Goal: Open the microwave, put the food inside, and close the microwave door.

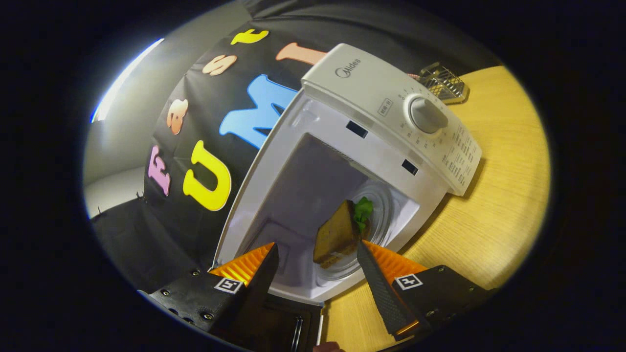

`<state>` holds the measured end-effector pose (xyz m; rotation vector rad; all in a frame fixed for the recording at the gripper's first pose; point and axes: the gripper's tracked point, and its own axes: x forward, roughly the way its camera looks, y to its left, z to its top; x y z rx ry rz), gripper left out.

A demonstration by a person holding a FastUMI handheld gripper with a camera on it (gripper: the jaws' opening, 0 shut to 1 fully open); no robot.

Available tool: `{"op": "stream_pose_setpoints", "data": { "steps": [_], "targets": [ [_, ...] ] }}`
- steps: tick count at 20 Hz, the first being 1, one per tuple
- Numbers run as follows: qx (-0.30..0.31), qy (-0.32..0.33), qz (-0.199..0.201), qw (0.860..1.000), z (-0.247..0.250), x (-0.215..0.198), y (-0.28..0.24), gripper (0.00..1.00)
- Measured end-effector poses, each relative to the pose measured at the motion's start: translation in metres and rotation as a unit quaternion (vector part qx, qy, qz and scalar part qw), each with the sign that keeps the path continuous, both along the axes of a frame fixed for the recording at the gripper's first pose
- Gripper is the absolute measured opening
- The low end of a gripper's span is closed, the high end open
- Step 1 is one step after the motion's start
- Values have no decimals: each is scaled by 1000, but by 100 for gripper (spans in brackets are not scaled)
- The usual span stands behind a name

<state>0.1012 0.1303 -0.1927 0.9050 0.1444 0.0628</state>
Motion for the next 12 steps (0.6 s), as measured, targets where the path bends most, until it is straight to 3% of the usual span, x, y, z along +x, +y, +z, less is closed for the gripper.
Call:
{"op": "stream_pose_setpoints", "data": {
  "steps": [6, 12],
  "targets": [
    [-141, -38, 17, 989, 26, -55, -12, 96],
    [-283, -81, -1, 956, 55, -107, -22, 96]
  ]
}}
